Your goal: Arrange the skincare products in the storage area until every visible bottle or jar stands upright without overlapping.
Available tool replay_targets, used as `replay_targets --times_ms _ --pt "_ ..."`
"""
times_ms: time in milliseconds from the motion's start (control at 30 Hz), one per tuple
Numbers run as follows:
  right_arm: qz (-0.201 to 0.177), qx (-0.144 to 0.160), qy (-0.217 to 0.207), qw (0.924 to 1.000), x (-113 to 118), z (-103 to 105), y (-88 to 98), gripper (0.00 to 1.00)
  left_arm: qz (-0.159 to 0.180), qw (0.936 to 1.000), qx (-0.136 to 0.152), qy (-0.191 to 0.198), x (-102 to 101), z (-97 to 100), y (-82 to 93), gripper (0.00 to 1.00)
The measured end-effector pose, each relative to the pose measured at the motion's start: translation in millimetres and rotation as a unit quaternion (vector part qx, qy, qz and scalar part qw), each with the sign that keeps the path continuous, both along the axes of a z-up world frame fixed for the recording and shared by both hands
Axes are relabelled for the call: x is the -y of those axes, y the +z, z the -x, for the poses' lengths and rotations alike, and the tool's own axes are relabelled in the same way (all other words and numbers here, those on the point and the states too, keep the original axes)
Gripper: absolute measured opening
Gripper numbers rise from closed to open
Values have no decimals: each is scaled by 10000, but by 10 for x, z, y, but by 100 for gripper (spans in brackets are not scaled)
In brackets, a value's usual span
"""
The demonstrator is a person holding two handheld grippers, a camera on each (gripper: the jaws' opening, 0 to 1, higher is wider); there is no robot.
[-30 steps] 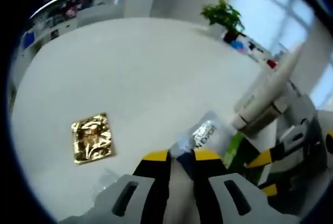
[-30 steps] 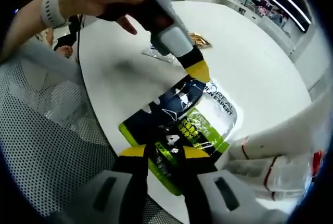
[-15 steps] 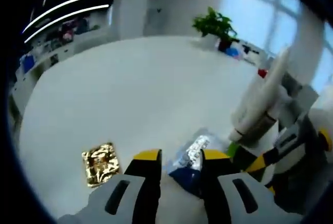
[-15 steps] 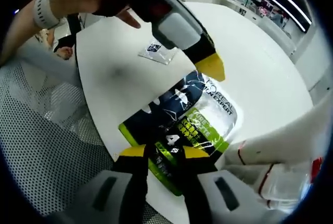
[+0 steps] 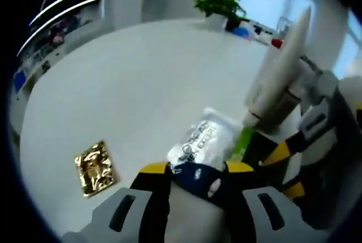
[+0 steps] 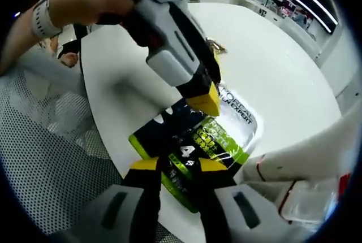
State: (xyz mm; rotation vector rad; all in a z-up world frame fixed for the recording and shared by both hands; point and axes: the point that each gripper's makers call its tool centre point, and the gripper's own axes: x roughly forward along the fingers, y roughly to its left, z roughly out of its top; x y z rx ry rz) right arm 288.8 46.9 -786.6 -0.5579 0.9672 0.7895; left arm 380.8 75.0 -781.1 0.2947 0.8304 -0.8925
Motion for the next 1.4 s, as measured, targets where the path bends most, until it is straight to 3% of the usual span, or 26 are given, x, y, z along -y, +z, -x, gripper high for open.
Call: replay_targets --times_ms 33,200,700,1100,1233,1400 --pt "5 -2 3 10000 1 0 0 25 -111 9998 137 -115 -26 -4 7 39" --pt "-7 -3 -5 10000 1 -1 -1 25 -88 9997 175 -128 2 -18 0 39" --pt "5 -25 8 10000 -1 -2 -1 25 -131 9998 143 -37 -51 -39 20 39" --pt "15 -35 17 10000 1 3 1 25 462 9980 316 294 -97 2 438 45" --pt "30 -38 32 10000 1 6 1 25 407 9977 438 331 -159 47 552 49" --pt "12 -29 36 10000 3 5 2 25 603 9964 469 373 -173 151 687 51"
